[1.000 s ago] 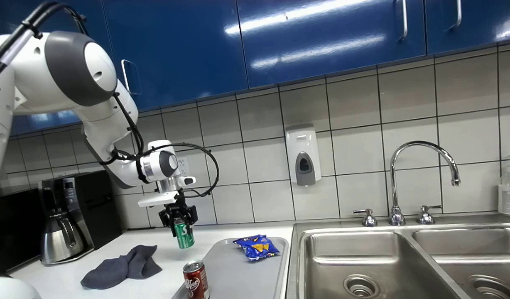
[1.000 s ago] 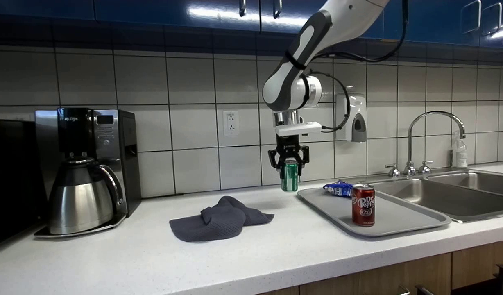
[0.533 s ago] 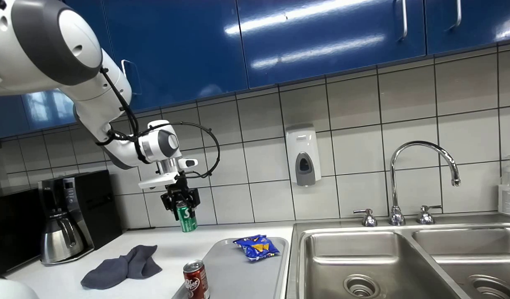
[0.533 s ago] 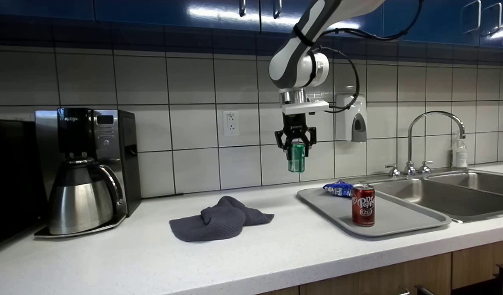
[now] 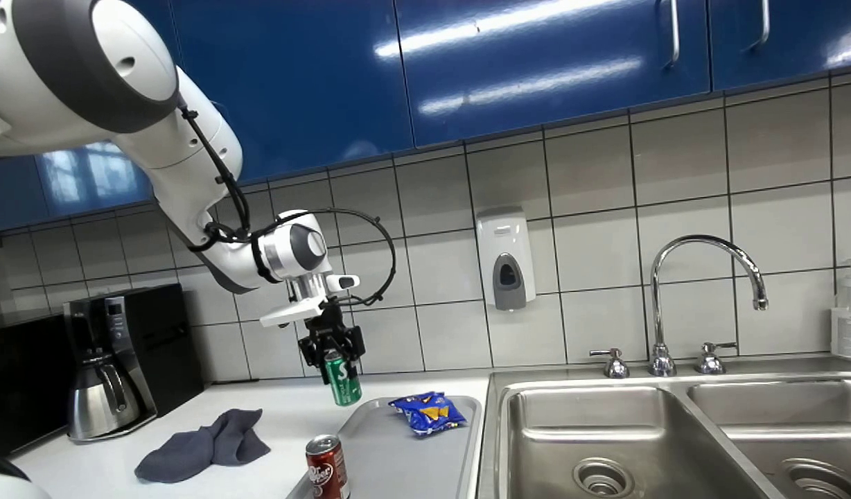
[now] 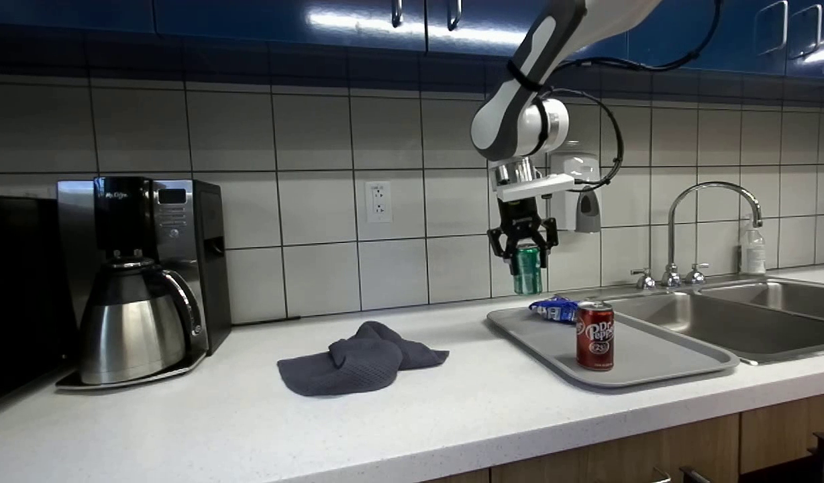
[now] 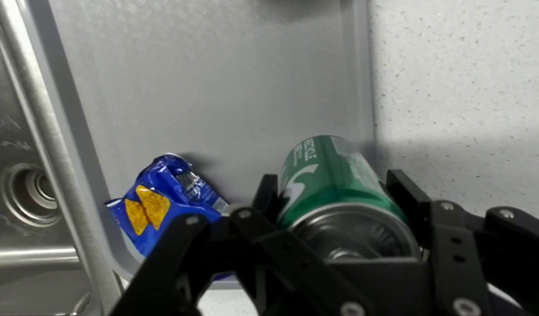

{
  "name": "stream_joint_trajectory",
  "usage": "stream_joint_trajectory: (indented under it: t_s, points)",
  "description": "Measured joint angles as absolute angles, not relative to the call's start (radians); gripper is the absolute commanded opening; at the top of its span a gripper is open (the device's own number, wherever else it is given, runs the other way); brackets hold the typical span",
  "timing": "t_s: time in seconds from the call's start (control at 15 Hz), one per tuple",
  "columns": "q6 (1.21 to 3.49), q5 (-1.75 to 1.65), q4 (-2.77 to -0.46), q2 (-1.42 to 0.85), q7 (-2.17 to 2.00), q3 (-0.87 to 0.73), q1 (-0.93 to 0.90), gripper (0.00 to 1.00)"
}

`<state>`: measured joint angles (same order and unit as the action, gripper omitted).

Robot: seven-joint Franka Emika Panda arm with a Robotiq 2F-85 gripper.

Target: Put the cans on the grey tray

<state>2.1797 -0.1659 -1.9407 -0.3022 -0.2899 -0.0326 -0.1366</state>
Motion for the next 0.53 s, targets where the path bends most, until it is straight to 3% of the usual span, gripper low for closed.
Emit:
stream_joint_trajectory:
  t_s: [0.53]
  points:
    - [2.18,-0.18,-1.996,-0.348,-0.29,-0.062,-0.116,0.4]
